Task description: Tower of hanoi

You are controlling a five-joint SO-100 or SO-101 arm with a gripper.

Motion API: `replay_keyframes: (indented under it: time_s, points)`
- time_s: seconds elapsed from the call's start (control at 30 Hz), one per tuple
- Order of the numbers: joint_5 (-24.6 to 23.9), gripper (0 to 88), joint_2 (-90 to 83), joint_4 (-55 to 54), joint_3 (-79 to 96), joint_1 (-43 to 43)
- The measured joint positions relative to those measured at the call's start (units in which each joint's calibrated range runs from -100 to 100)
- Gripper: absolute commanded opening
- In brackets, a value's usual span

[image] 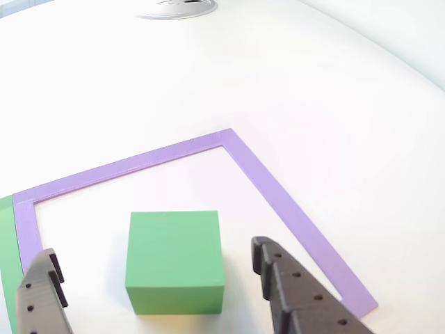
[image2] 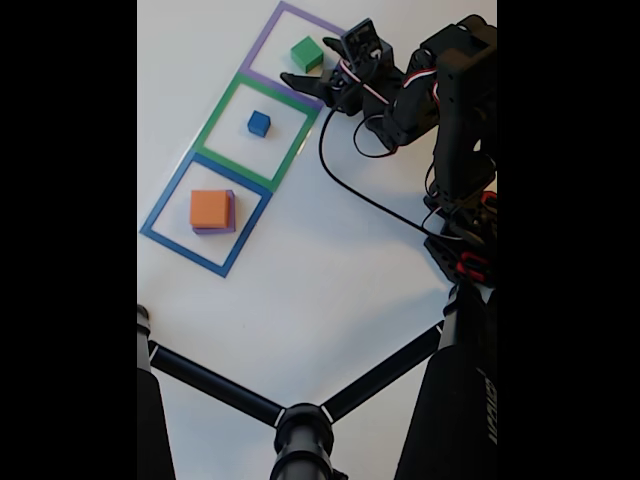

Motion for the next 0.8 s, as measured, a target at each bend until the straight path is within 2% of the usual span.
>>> replay_keyframes:
  time_s: [0.8]
  points:
    - [0.0, 10.3, 2.79, 2.82, -3.19, 0.0]
